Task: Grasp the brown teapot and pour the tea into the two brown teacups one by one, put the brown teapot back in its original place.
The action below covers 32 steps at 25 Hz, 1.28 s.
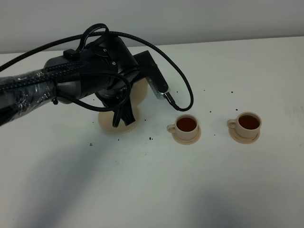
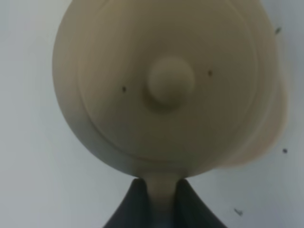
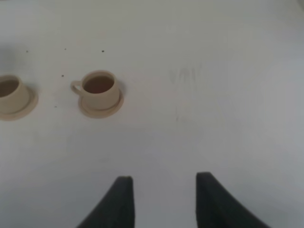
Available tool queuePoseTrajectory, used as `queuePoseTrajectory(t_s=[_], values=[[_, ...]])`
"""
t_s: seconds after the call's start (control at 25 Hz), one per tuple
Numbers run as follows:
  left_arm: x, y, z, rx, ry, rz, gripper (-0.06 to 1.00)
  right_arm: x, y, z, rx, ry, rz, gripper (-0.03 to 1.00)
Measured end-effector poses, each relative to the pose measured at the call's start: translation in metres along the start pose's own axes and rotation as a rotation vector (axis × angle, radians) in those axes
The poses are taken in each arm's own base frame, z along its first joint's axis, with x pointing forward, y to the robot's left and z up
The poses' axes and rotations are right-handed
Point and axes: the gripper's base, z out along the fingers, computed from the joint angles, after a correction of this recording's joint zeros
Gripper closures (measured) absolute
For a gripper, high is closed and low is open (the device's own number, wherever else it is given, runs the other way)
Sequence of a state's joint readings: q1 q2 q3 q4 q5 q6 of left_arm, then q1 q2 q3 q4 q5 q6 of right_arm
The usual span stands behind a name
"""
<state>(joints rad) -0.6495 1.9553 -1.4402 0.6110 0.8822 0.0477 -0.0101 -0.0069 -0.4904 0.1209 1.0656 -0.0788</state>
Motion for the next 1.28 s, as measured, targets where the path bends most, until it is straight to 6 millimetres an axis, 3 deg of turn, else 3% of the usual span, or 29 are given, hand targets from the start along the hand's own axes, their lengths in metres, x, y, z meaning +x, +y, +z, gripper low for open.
queuePoseTrajectory(t_s=[0.32,0.76,1.28], values=[[0.009,0.001,0.007,0.146,0.048,-0.245,0.80,0.000,0.000,0.000,0.000,0.000,0.000,0.63],[0.035,0.029,0.030,0.355,0.102,-0.575,0.80,0.000,0.000,0.000,0.000,0.000,0.000,0.63],[0.038,0.033,0.041,0.477,0.103,-0.758,0.80,0.000,0.000,0.000,0.000,0.000,0.000,0.63]])
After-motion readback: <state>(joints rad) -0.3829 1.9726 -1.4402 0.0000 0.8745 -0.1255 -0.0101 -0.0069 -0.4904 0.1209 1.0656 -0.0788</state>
